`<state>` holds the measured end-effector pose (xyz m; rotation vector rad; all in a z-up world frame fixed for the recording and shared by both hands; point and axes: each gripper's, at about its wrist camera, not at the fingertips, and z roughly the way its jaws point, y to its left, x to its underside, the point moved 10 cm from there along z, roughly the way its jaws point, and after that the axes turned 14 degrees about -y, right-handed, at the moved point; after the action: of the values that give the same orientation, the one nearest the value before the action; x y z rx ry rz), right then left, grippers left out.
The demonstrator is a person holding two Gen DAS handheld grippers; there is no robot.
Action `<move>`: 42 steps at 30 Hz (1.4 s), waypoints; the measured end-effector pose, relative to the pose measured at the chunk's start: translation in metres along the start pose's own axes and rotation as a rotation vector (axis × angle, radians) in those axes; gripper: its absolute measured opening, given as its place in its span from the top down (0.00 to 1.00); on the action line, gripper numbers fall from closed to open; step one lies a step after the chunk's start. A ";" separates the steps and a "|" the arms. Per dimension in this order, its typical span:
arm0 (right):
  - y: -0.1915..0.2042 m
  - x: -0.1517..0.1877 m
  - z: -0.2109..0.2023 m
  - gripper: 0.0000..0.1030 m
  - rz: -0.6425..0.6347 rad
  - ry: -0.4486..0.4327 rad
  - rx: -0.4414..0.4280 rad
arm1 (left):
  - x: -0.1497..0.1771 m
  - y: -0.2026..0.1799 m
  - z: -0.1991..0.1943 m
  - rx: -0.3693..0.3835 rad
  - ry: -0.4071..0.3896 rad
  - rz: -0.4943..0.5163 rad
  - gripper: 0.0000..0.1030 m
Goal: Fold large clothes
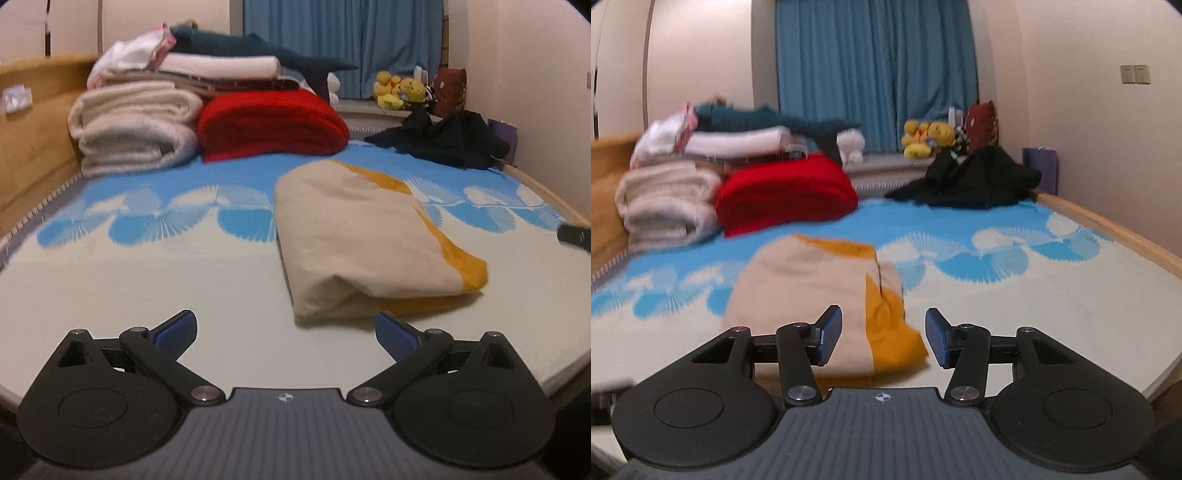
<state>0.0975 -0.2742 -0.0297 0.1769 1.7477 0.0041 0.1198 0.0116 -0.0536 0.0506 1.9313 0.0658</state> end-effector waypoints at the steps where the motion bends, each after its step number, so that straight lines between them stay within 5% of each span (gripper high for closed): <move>1: 0.002 0.003 0.005 0.50 -0.003 0.019 -0.004 | -0.001 0.000 0.005 -0.009 -0.007 -0.004 0.00; 42: 0.013 0.032 0.019 0.42 -0.056 0.095 -0.056 | 0.016 -0.022 0.034 0.016 0.068 -0.050 0.00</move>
<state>0.1124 -0.2589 -0.0631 0.0882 1.8445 0.0210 0.1462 -0.0086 -0.0824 0.0102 1.9998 0.0189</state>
